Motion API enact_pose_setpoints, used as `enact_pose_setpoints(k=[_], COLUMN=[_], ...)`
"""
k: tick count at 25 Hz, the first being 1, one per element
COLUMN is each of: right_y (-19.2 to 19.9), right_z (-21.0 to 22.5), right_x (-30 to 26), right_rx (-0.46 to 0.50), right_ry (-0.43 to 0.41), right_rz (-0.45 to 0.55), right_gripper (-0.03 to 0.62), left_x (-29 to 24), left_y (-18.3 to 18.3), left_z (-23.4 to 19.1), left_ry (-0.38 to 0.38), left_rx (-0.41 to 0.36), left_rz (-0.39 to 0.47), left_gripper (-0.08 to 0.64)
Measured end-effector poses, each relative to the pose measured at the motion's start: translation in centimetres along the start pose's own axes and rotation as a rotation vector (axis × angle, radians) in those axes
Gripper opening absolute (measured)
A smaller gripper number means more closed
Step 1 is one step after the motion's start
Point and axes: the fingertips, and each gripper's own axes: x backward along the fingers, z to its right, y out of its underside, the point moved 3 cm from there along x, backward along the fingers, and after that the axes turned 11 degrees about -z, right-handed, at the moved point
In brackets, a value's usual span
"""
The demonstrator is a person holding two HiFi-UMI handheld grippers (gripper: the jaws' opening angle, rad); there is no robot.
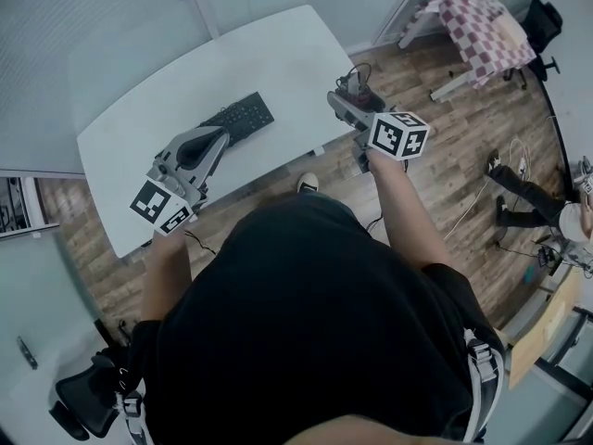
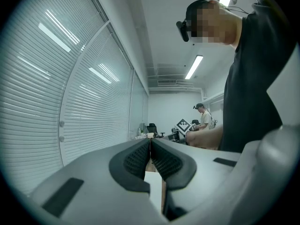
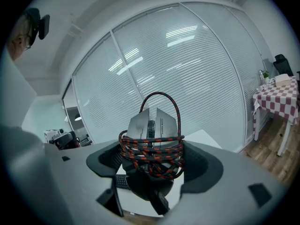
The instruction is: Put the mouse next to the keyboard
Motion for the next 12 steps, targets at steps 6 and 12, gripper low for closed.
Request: enact_pose_setpoints(k=[6,12], right_y=[-0.7,-1.6], right_z=[1.7,3.1], right_x=[-1.3,-2.9], right_rx=[-0.003,0.0], right_ry=[-0.007,-0.017], right_rz=[-0.018,-0.033], right_gripper=[0.403,0.403], left_x=[-2.3,-3.5], left_y=[-0.6,-0.2], left_z=[-1.1,-2.9], left_ry=[0.01,-0.001], left_rx=[-0.014,0.0], left_rz=[-0.012,-0.02], left_gripper=[0.023,0.023])
